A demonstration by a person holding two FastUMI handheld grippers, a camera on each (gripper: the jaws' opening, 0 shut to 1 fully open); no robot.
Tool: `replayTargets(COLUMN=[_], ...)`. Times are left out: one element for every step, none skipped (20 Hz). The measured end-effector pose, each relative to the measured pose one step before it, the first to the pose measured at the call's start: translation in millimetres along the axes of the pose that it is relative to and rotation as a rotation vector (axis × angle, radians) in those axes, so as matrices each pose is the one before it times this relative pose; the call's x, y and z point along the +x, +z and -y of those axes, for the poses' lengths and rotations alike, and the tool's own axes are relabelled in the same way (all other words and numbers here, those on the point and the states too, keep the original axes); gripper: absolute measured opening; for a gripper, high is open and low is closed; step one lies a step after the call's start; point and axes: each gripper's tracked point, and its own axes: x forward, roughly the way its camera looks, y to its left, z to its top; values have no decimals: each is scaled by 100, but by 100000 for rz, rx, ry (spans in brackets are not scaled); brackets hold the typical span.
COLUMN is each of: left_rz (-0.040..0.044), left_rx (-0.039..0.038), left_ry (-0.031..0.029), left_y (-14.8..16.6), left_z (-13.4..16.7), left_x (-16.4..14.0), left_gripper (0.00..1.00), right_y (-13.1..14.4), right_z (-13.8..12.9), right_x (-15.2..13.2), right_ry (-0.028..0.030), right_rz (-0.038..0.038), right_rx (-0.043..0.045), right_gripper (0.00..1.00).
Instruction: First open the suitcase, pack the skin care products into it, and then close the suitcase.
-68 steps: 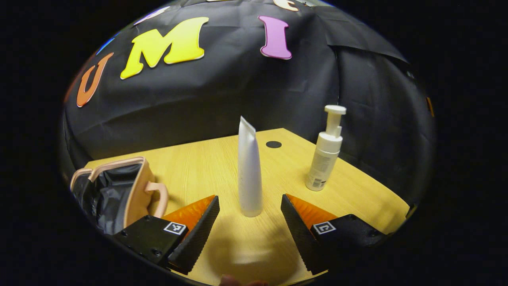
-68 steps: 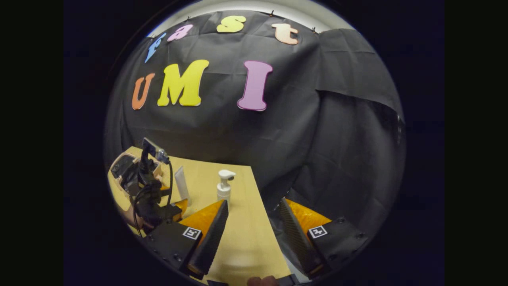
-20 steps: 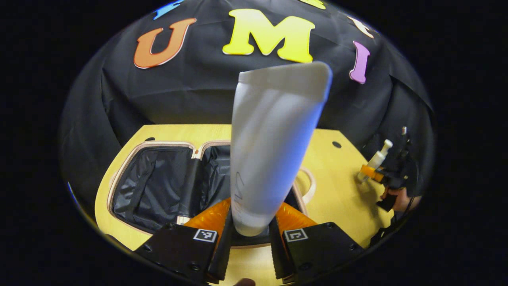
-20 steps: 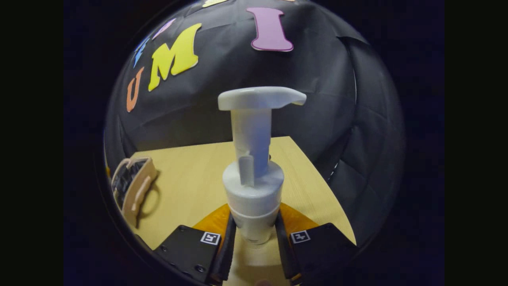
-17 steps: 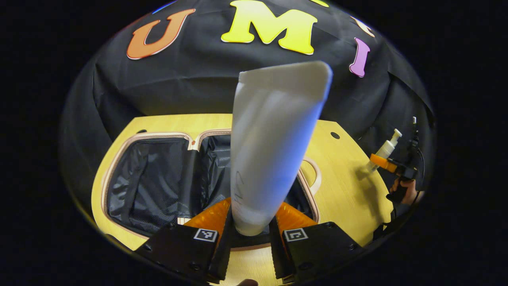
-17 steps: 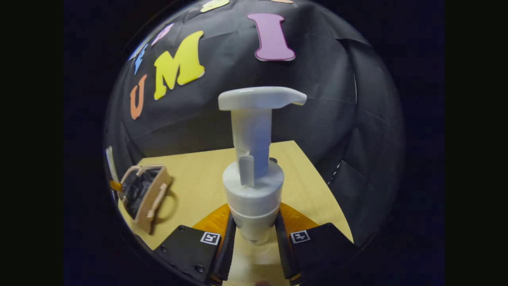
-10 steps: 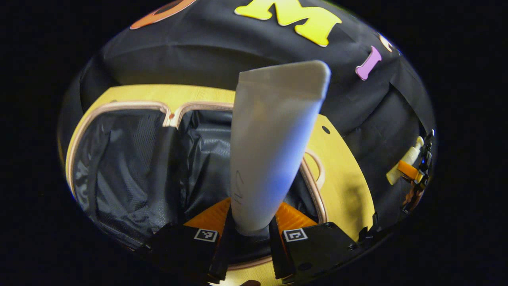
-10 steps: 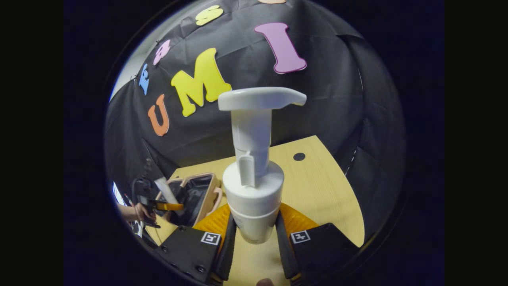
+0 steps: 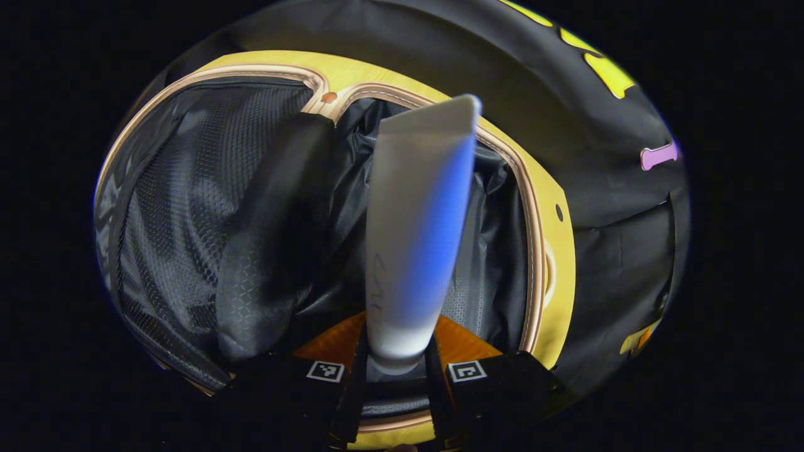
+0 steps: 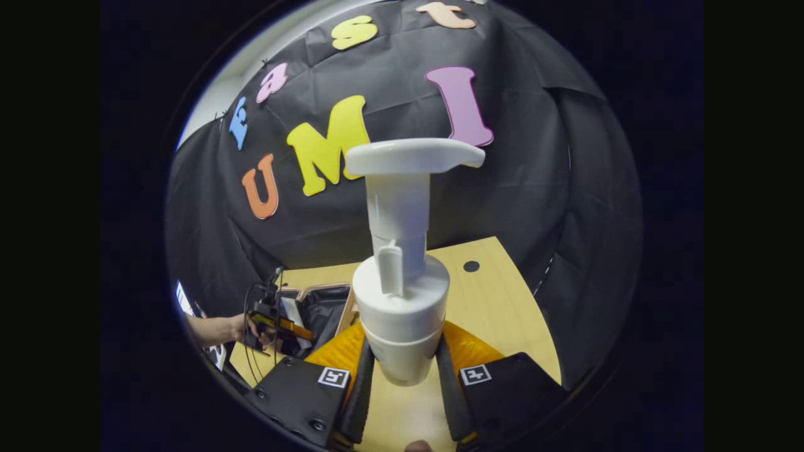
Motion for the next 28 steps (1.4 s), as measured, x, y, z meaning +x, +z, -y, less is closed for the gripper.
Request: replayTargets(left_rz=[-1852, -2084, -75, -565, -591, -172, -409, -448, 1592, 1796, 2164, 3309, 4273, 5276, 6543, 6715, 4799, 3880, 4004, 3632, 2470, 668, 58, -124, -357, -432, -366, -437], left_rx=[737, 187, -136, -425, -420, 159, 137, 170, 653, 844, 225, 417, 186, 524, 2800, 7344, 8174, 5435, 2479, 265, -1566, -3576, -5583, -5494, -4705, -2992, -1203, 448], left_ry=[1242, 1080, 366, 9, -375, -430, -121, -412, -2007, -688, 136, -55, -412, 144, 1995, 3131, 4773, 4816, 2414, 1146, -412, -676, -1908, -3964, -3575, -1801, -181, 316], left_y=[-267, -256, 219, 45, -73, -73, -199, -419, -123, -61, 0, 109, 105, 121, 273, 24, -169, -427, -487, -419, -872, -956, -1145, -990, -769, -731, -658, -466], left_z=[-114, -90, -16, 53, 75, 80, 33, 131, 367, 62, -23, -140, -105, -133, -508, -667, -1058, -1039, -627, -60, 360, -86, -303, 446, 647, 101, -329, -333], left_x=[289, 211, -21, 184, -199, -88, -81, -386, -568, -861, -1185, -1322, -1595, -1675, -1708, -1801, -1879, -1734, -1550, -1549, -1362, -1312, -1342, -808, -594, -658, -252, -563], left_gripper=[46, 46, 46, 46, 47, 47, 48, 49, 50, 54, 48, 66, 67, 70, 72, 79, 88, 98, 100, 98, 98, 98, 98, 98, 98, 98, 98, 97], right_y=[76, 82, 143, -50, -53, -360, -294, -238, -77, -217, -233, -347, -418, -511, -246, -379, -447, -431, -368, -449, -540, -217, -225, -91, 85, 11, -40, -225], right_z=[-423, -554, -492, -695, -606, -784, -1094, -1328, -1617, -1805, -1837, -1692, -1671, -1480, -1293, -1122, -789, -807, -275, 96, 386, 252, 278, 545, 492, 447, 457, 118], right_x=[-149, -53, -71, -79, 126, 343, 608, 751, 897, 1080, 1168, 1238, 1327, 1503, 1558, 2164, 1996, 2383, 2258, 2186, 1891, 2100, 1899, 1764, 1241, 1308, 849, 836], right_ry=[624, 632, 489, 768, 387, 534, 1710, 1931, 3151, 3497, 4088, 3672, 3169, 2985, 2305, 1796, 1183, 1474, 1166, 260, -405, -1039, -1484, -2947, -2844, -2156, -2561, -2275], right_rz=[-266, 88, -99, -211, -799, -1551, -1689, -1786, -1764, -1989, -2332, -2614, -3168, -3951, -3653, -4007, -4935, -5228, -5907, -6489, -6556, -5821, -5604, -4581, -3240, -2500, -2708, -2906], right_rx=[-925, -1166, -974, -857, -1262, -2071, -3134, -3034, -2274, -1266, -609, -204, -425, -1148, -1046, -751, -64, 987, 1934, 2534, 3557, 4189, 4720, 3548, 2776, 2023, 2517, 2573], right_gripper=[44, 43, 43, 43, 43, 47, 47, 47, 46, 47, 47, 47, 47, 46, 47, 47, 47, 47, 47, 47, 47, 47, 47, 47, 47, 44, 47, 47])
